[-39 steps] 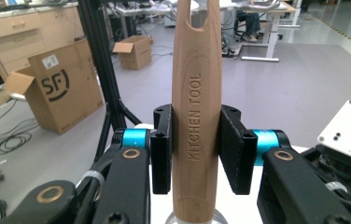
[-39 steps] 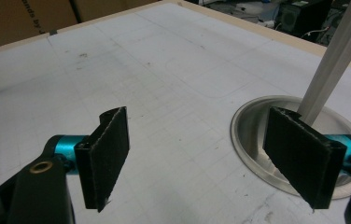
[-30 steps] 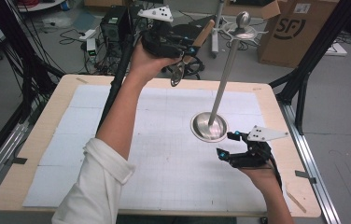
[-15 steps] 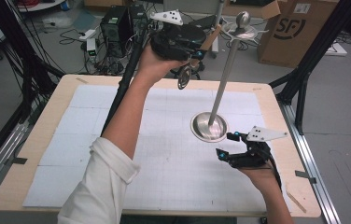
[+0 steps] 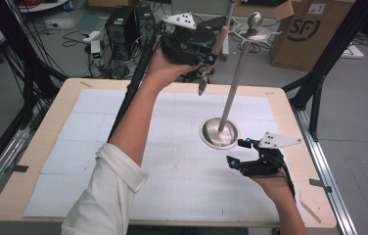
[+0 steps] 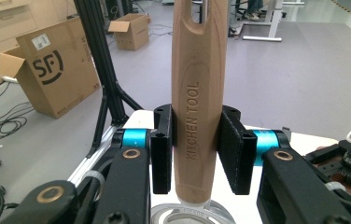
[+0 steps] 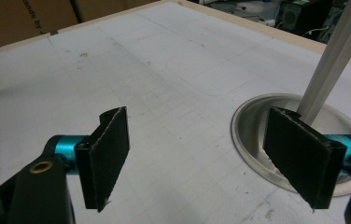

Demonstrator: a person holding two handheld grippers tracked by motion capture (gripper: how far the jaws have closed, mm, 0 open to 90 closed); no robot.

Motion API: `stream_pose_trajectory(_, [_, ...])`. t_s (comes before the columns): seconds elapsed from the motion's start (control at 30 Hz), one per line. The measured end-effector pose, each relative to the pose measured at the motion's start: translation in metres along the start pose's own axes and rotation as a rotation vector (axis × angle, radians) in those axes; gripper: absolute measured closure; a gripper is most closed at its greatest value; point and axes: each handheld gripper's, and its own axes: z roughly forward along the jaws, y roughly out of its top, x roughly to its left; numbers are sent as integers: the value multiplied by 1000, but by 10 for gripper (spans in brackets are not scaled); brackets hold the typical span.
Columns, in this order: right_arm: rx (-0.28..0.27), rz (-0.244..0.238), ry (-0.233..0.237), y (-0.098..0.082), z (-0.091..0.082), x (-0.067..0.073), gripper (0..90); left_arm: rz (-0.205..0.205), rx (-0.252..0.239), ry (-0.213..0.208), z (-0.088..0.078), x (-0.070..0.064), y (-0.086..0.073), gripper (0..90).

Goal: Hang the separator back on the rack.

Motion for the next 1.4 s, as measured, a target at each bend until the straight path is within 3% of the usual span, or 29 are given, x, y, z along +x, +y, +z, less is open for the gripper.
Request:
stream_pose_trajectory(0.37, [-5,-2,3,1,-1,1,217,-34,-5,-37,3,1,-2,674])
stream_pose_trajectory(0.43, [-5,-5,5,1,-1,1,217,-28,30,-22,4,0,-3,664])
stream_pose_trajectory(0.47, [-3,-4,4,1,-1,2,217,-32,47,-15,4,1,-4,611])
stream_pose_trajectory(0.6, [-6,-7,0,1,-2,2,217,-83,113,0,1,5,-11,544])
stream_pose_trajectory(0.8, [1,-13,3,2,0,4,217,-97,189,18,-9,3,-17,476])
stream_pose_trajectory(0.9, [1,-16,3,3,0,4,217,-92,198,26,-13,1,-20,459])
stream_pose_trajectory(1.0, [1,-17,3,3,1,5,217,-104,193,34,-21,1,-28,447])
stream_pose_trajectory(1.1, [0,-17,4,4,1,6,217,-115,247,58,-27,1,-39,428])
stream_pose_trajectory(1.23, [-4,-23,0,5,1,7,217,-111,245,82,-40,1,-58,396])
stream_pose_trajectory(1.4, [1,-21,3,5,2,6,217,-113,217,95,-50,2,-69,316])
